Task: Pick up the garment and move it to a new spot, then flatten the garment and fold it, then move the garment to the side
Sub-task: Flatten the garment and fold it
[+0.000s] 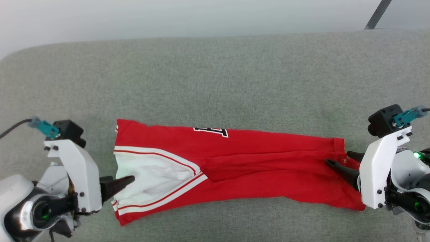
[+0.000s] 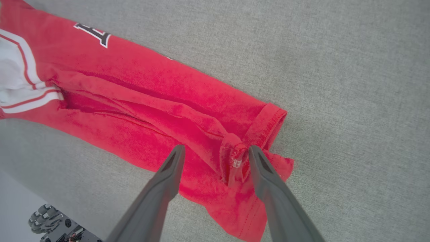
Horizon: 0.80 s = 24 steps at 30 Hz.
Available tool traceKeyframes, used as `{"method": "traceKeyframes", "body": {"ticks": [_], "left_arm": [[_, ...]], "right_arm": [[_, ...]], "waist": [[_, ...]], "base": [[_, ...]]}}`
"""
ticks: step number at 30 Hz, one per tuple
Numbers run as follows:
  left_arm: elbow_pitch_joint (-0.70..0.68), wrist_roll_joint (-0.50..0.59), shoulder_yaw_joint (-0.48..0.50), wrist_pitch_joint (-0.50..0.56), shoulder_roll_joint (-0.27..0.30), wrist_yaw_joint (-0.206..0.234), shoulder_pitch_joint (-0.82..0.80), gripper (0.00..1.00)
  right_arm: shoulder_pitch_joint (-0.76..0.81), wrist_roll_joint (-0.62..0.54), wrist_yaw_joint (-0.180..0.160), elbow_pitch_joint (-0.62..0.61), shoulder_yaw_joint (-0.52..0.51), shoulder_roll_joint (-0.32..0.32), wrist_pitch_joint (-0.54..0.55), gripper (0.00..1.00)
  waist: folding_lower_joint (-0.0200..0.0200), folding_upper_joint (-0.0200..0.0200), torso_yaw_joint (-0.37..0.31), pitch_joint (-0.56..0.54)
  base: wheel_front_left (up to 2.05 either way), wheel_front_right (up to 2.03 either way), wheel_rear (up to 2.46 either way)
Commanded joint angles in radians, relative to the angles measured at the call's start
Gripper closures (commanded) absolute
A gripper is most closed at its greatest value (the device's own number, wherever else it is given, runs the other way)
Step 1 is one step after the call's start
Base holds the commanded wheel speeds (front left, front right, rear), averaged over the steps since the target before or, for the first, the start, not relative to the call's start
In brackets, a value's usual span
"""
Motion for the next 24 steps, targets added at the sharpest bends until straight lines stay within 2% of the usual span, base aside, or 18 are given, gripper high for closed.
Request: {"method": "traceKeyframes", "body": {"ticks": [1,6,14,20,24], "left_arm": [[-0.004,0.005,0.006,-0.018,0.010,-0.007,0.019,0.00],[-0.011,0.046,0.031,-0.133,0.018,-0.029,0.042,0.00],[0.015,0.136,0.079,-0.458,-0.004,-0.060,0.141,0.00],[0.035,0.199,0.108,-0.692,-0.017,-0.058,0.229,0.00],[0.040,0.226,0.135,-0.760,-0.038,-0.054,0.282,0.00]], "right_arm": [[0.010,0.002,-0.001,-0.005,-0.015,0.015,0.007,0.00],[0.034,0.006,0.000,-0.013,-0.077,0.068,-0.001,0.00],[0.085,-0.058,0.000,0.017,-0.207,0.156,-0.001,0.00],[0.102,-0.111,0.000,0.064,-0.288,0.198,0.030,0.00],[0.098,-0.131,0.000,0.098,-0.318,0.205,0.049,0.00]], "waist": [[0.0001,0.0000,-0.001,-0.022],[0.0001,0.0000,-0.003,-0.064],[0.0001,0.0000,-0.006,-0.136],[0.0001,0.0000,0.002,-0.167],[0.0001,0.0000,0.013,-0.175]], "base": [[0.00,0.00,0.00],[0.00,0.00,0.00],[0.00,0.00,0.00],[0.00,0.00,0.00],[0.00,0.00,0.00]]}}
